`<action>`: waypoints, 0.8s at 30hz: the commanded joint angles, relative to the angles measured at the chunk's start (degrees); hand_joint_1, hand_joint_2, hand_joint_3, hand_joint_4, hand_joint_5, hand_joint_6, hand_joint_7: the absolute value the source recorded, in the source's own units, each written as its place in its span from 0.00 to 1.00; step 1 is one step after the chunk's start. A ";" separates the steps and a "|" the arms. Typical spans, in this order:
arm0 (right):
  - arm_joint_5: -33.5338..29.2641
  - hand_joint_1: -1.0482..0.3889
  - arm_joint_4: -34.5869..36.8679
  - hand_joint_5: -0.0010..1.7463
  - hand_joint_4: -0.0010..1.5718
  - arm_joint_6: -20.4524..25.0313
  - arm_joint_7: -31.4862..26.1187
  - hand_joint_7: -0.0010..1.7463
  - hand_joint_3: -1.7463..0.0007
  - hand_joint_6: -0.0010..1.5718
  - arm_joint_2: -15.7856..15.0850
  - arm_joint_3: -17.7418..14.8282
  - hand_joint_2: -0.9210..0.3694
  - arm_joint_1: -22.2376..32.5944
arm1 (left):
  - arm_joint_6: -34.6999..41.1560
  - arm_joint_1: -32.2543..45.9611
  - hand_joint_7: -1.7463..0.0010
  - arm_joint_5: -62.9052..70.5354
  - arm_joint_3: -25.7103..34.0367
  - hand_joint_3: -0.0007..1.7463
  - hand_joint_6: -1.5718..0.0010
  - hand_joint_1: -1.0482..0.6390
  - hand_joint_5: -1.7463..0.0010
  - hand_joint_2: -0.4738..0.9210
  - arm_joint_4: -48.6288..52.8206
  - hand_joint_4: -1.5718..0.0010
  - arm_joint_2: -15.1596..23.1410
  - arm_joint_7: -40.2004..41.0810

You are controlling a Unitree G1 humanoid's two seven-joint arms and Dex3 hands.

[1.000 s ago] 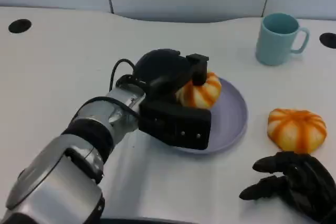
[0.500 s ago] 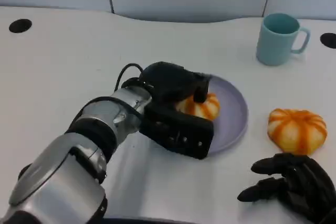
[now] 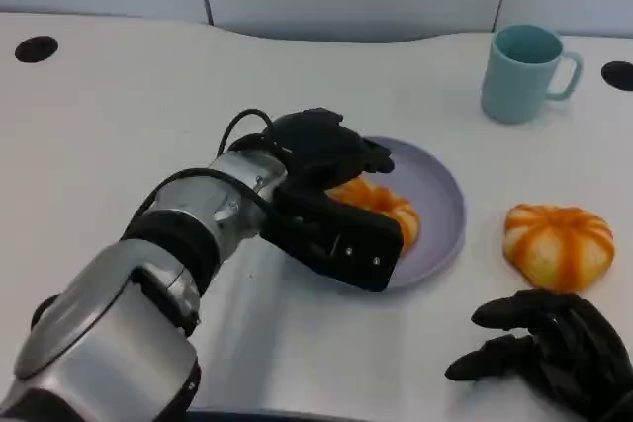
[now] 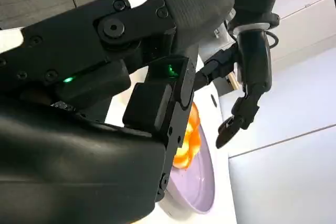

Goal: Grasp the bread from the table and place it into the plate.

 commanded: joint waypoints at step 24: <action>-1.34 0.30 4.37 0.01 0.95 0.43 -1.70 0.01 0.92 0.86 -0.16 0.16 0.00 -1.04 | -15.15 20.96 0.91 -46.34 34.45 0.07 0.77 0.20 0.52 1.00 -19.83 0.98 10.06 -26.11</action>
